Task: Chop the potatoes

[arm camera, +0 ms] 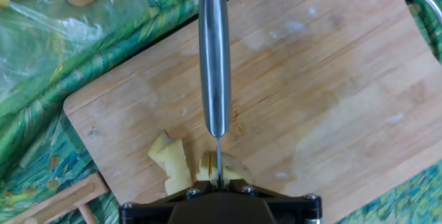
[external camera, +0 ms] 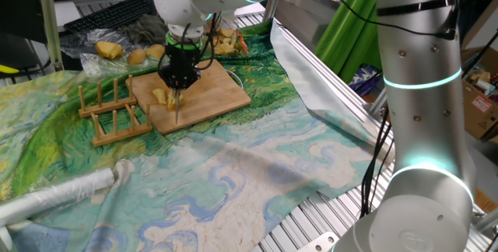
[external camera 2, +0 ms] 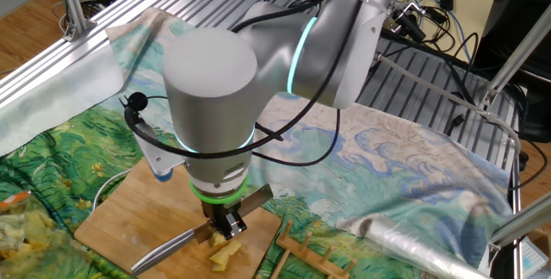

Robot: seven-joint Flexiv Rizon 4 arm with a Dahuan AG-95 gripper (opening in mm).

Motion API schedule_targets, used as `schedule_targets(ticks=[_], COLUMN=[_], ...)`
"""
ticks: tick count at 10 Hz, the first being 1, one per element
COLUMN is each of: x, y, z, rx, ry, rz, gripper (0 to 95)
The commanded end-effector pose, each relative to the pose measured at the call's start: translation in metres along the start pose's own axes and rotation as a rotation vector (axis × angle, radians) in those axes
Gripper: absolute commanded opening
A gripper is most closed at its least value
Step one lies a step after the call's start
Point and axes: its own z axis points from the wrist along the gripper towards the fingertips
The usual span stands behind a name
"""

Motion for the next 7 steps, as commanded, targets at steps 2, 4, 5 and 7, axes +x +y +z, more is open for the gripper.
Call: schedule_targets(ticks=[2, 4, 5, 7], x=[-0.0161, -0.0178, -0.0180, -0.0175], y=[0.0007, -0.0005, -0.0019, -0.0028], z=[0.0159, 0.0162, 0.0127, 0.0095], rx=[-0.002, 0.017, 0.017, 0.006], ry=[0.024, 0.012, 0.017, 0.017], rz=[-0.072, -0.143, -0.161, -0.181], gripper=[0.0, 0.0, 0.0, 0.0])
